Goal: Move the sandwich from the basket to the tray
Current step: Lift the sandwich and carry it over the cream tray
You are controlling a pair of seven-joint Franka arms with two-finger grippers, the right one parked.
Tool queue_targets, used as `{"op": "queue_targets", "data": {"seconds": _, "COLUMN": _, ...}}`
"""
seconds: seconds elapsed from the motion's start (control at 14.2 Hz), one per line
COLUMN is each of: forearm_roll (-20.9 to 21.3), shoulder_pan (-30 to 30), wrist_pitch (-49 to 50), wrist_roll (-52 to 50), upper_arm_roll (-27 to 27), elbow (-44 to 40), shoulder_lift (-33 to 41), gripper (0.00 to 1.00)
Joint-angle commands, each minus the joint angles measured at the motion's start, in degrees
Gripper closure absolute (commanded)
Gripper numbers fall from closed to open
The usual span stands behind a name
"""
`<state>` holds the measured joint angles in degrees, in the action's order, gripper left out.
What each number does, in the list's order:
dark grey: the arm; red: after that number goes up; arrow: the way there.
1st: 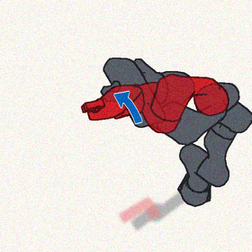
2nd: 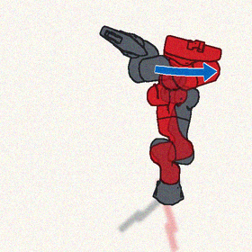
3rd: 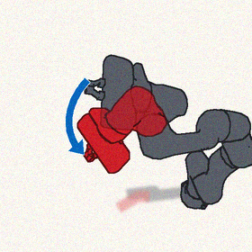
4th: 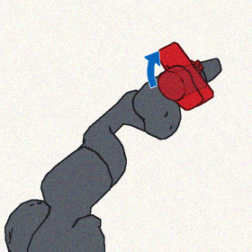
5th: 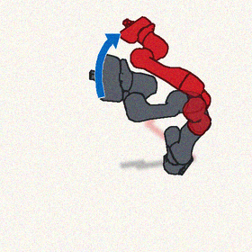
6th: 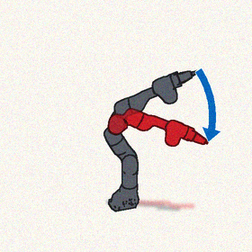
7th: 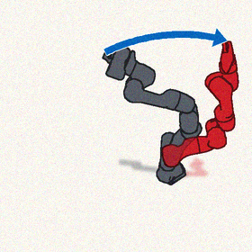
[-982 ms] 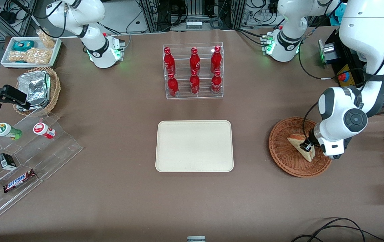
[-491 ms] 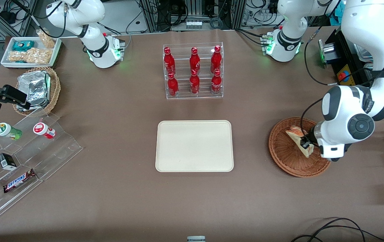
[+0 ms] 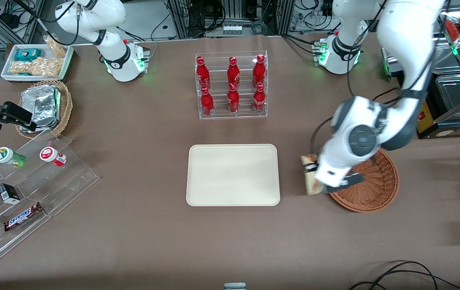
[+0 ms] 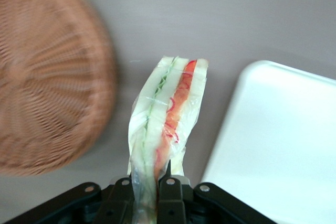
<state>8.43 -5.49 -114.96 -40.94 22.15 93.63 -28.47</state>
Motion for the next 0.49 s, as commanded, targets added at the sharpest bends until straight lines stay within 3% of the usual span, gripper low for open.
{"op": "queue_targets", "data": {"seconds": 0.0, "forearm_roll": 1.9, "shoulder_pan": -5.2, "wrist_pitch": 1.1, "wrist_roll": 1.7, "upper_arm_roll": 0.1, "elbow": -9.1, "shoulder_lift": -7.2, "gripper": 0.94}}
{"op": "queue_targets", "data": {"seconds": 0.42, "forearm_roll": 2.4, "shoulder_pan": -15.3, "wrist_pitch": -5.5, "wrist_roll": -8.4, "upper_arm_roll": -0.1, "elbow": -21.2, "shoulder_lift": -19.0, "gripper": 0.94}}
